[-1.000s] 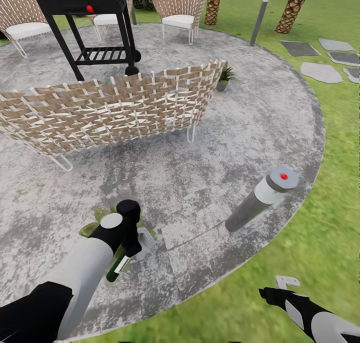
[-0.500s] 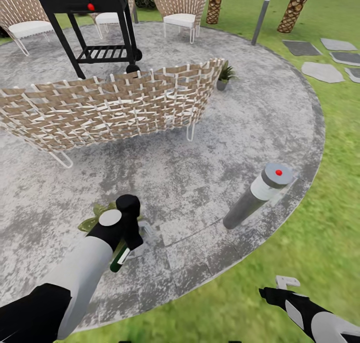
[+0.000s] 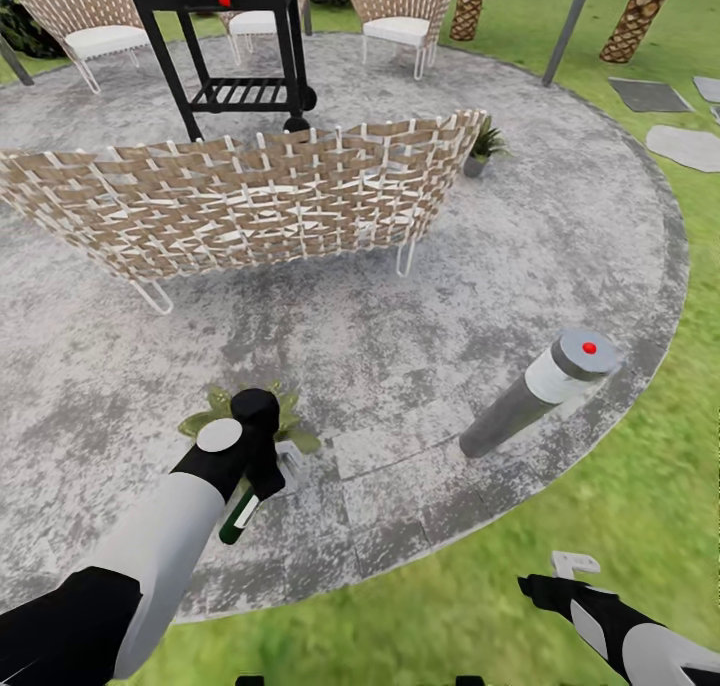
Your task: Pick up the pesticide atomizer in the garden and spray insectifuge to fully cover both potted plants in the garden.
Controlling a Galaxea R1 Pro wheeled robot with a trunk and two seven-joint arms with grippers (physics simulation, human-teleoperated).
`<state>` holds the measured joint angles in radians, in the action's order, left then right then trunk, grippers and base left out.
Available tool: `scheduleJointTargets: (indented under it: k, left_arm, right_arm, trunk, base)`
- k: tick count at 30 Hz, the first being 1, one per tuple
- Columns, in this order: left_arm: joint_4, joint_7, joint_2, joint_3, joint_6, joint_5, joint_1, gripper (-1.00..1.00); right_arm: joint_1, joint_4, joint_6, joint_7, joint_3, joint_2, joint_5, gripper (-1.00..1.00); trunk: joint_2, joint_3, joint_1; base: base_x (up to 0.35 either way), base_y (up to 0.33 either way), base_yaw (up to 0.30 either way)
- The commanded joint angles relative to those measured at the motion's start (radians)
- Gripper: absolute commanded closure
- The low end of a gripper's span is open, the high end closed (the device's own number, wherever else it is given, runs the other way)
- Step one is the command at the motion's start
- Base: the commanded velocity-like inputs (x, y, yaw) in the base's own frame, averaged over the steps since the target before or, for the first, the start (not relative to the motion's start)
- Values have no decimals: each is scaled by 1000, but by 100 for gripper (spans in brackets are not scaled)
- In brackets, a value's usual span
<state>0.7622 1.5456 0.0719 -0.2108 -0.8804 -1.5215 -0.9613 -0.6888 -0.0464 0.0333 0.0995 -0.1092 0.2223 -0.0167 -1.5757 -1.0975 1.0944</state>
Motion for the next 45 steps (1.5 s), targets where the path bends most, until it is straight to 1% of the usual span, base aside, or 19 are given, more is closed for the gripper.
scheduleJointTargets:
  k: [1,11,17,23,33,45]
  left_arm:
    - [1,10,0,-1,-11,-9,0,100]
    - [1,10,0,1,-11,-9,0,100]
    - [2,10,-1,1,-11,-9,0,100]
    - [2,10,0,1,-11,-10,0,100]
    - [2,10,0,1,-11,-10,0,100]
    - [2,11,0,-1,-11,-9,0,100]
  right_arm:
    - [0,-1,3,5,-7,0,-2,-100]
    - [0,-1,3,5,-8,1,-2,-100]
    - [0,-1,3,5,-7,0,2,-100]
    - [0,-1,3,4,-7,0,0,-100]
    - [0,-1,3,6,-8,2,-2,-100]
    - [0,-1,3,6,-8,2,-2,-100]
  trunk:
    - [0,-1,0]
    - [0,-1,0]
    - [0,-1,0]
    - [0,-1,0]
    - [0,-1,0]
    - [0,-1,0]
  base:
    - [-175,-162,43]
    - [-178,-137,12]
    - [-170,-101,214]
    - [-23,-10,226]
    - [-1,0,41]
    - [-28,0,236]
